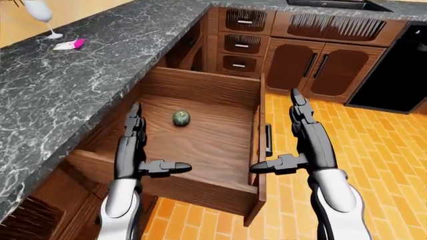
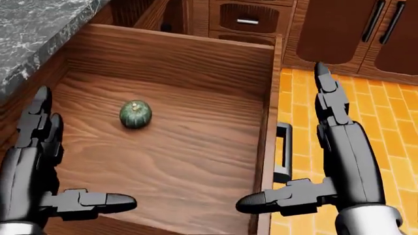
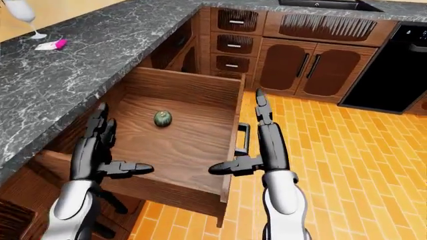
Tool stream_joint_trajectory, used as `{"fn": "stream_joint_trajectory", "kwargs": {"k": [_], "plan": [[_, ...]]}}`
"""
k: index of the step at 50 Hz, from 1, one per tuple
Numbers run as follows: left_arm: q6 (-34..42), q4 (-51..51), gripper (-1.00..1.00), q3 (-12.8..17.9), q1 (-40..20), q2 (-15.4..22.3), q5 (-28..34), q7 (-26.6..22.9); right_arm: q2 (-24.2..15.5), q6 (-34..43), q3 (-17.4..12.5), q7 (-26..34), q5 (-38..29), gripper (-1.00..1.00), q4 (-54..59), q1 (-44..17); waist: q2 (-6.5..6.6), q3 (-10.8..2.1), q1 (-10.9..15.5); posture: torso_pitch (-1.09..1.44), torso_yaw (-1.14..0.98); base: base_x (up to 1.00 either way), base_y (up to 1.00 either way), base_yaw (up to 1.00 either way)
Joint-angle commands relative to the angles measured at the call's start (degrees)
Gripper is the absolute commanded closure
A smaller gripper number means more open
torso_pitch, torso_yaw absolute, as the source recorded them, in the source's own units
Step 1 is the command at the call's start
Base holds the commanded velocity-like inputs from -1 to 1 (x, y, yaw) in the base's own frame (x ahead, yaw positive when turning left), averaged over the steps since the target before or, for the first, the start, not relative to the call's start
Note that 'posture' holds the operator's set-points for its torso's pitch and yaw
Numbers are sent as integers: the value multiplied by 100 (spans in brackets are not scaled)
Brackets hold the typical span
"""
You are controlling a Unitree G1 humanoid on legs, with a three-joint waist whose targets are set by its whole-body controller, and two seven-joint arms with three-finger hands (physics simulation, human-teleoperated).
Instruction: Close the right drawer.
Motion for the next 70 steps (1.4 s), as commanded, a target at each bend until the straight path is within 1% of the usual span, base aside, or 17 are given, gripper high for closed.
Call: {"fn": "stream_joint_trajectory", "kwargs": {"k": [1,3,8,9,11,12,16,19,23,40,45,47,51,56,63,66,70], "plan": [[-188,-461,-100,87,-45,42,-75,-99,10,-182,36,-56,29,-100,-247,-139,-55,-114,12,0,0,0,0,0],[-175,-490,-100,71,-47,47,-47,-118,5,-200,47,-68,44,-100,-233,-131,12,-118,-25,0,0,0,0,0],[-262,-503,-100,122,8,27,-132,-181,-5,-241,15,-90,87,-100,-245,-78,88,-117,-70,0,0,0,0,0],[-250,-512,-100,107,7,24,-126,-179,-3,-254,12,-94,99,-100,-236,-73,176,-158,-89,0,0,0,0,0],[-259,-494,-100,84,6,25,-105,-181,-12,-254,15,-94,103,-100,-241,-75,527,-314,-70,0,0,0,0,0],[-272,-484,-100,85,6,24,-103,-182,-16,-251,11,-94,101,-100,-245,-74,317,-264,-67,0,0,0,0,0],[-277,-484,-100,92,10,22,-101,-181,-20,-248,-12,-101,115,-100,-267,-56,133,-357,25,0,0,0,0,0],[-274,-493,-100,86,13,23,-92,-185,-16,-262,-3,-113,119,-100,-253,-53,154,-426,38,0,0,0,0,0],[-272,-500,-100,85,10,23,-92,-191,-20,-253,4,-117,111,-100,-264,-53,167,-449,34,0,0,0,0,0],[-295,-511,-100,109,55,17,-115,-204,-50,-103,51,-90,-16,-100,-455,-25,176,-356,14,0,0,0,0,0],[-258,-627,-100,147,118,11,-129,-236,-312,486,-288,251,-373,-100,-1107,-156,164,-329,23,0,0,0,0,0],[-300,-580,-100,149,124,6,-130,-232,-444,713,-587,446,-497,-100,-1357,-165,157,-314,30,0,0,0,0,0],[-289,-551,-100,137,87,9,-146,-235,-567,883,-964,849,-847,-100,-1558,-213,138,-298,39,0,0,0,0,0],[-298,-544,-100,128,108,9,-133,-232,-397,734,-1513,1688,-1548,-100,-1560,-427,145,-291,11,0,0,0,0,0],[-274,-556,-100,113,84,2,-119,-232,-340,554,-2048,2404,-2088,-100,-1560,-568,171,-289,2,0,0,0,0,0],[-304,-519,-100,75,89,-2,-100,-225,-383,476,-2321,2481,-1994,-100,-1560,-404,172,-295,5,0,0,0,0,0],[-305,-528,-100,89,110,1,-99,-229,-596,532,-2339,2269,-1753,-100,-1560,-162,155,-309,10,0,0,0,0,0]]}}
